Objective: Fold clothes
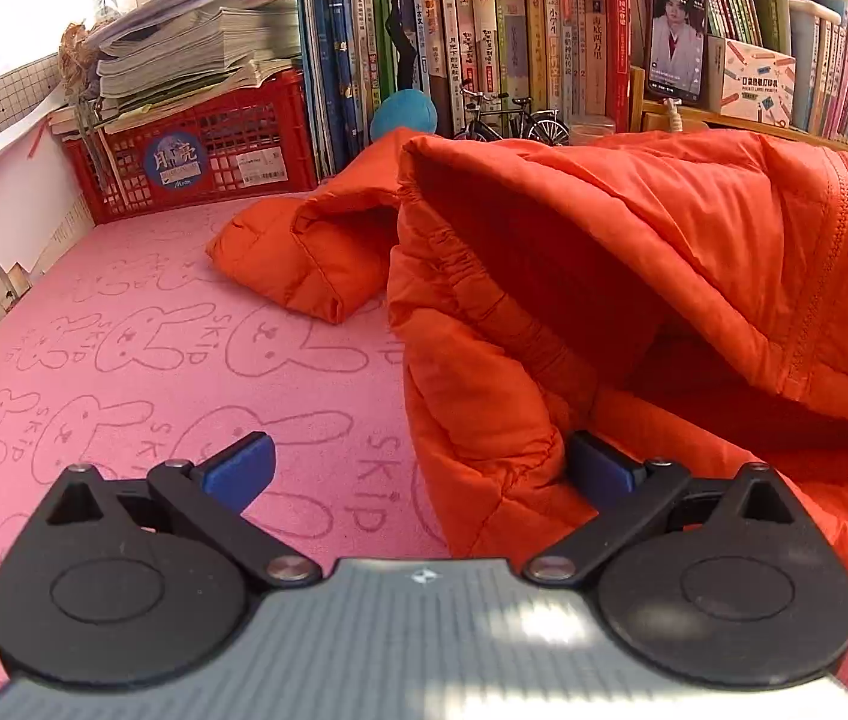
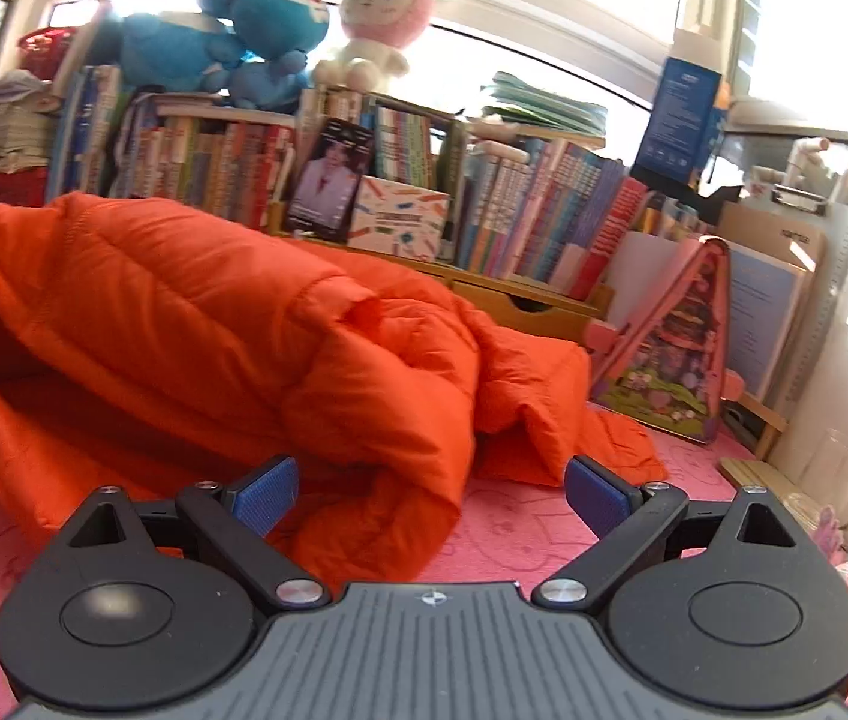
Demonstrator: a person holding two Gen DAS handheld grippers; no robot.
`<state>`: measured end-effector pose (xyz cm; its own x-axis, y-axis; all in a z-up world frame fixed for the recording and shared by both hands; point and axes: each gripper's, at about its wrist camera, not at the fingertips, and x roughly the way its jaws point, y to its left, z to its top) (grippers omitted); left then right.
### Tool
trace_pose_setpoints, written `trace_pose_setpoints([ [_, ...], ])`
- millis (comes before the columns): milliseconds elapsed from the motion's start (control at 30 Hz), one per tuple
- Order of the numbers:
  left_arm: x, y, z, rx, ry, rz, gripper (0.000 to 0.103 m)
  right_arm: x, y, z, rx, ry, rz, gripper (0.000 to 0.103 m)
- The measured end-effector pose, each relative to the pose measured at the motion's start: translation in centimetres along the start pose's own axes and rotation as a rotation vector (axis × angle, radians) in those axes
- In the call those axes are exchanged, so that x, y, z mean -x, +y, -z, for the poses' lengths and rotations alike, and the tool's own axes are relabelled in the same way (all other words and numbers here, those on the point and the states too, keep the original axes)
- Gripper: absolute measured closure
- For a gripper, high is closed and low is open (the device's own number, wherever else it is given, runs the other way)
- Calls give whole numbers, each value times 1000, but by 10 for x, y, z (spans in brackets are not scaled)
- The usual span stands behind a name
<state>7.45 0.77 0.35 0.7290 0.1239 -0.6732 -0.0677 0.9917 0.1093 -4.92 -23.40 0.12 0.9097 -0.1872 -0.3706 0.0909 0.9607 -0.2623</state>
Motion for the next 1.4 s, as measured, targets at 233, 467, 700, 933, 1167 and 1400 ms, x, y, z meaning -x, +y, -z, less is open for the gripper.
trace_pose_setpoints([
  [233, 10, 10, -4, -13, -40, -10, 0, -30, 52, -10, 154, -31, 100, 12],
  [467, -1, 38, 4, 83, 12, 18, 0, -36, -48, 2, -98, 45, 226, 31],
  [700, 20, 44, 30, 86, 26, 65, 0, -24, -111, 40, -282, 182, 146, 31],
  [933, 55, 9, 48, -140, -69, 90, 0, -14, -107, 53, -299, 189, 84, 30],
  [1167, 39, 8, 28, -84, -119, -105, 0, -4, -96, 39, -211, 123, 130, 19],
  [1400, 64, 68, 31, 111, -74, 72, 0, 14, -138, 43, -315, 131, 62, 11],
])
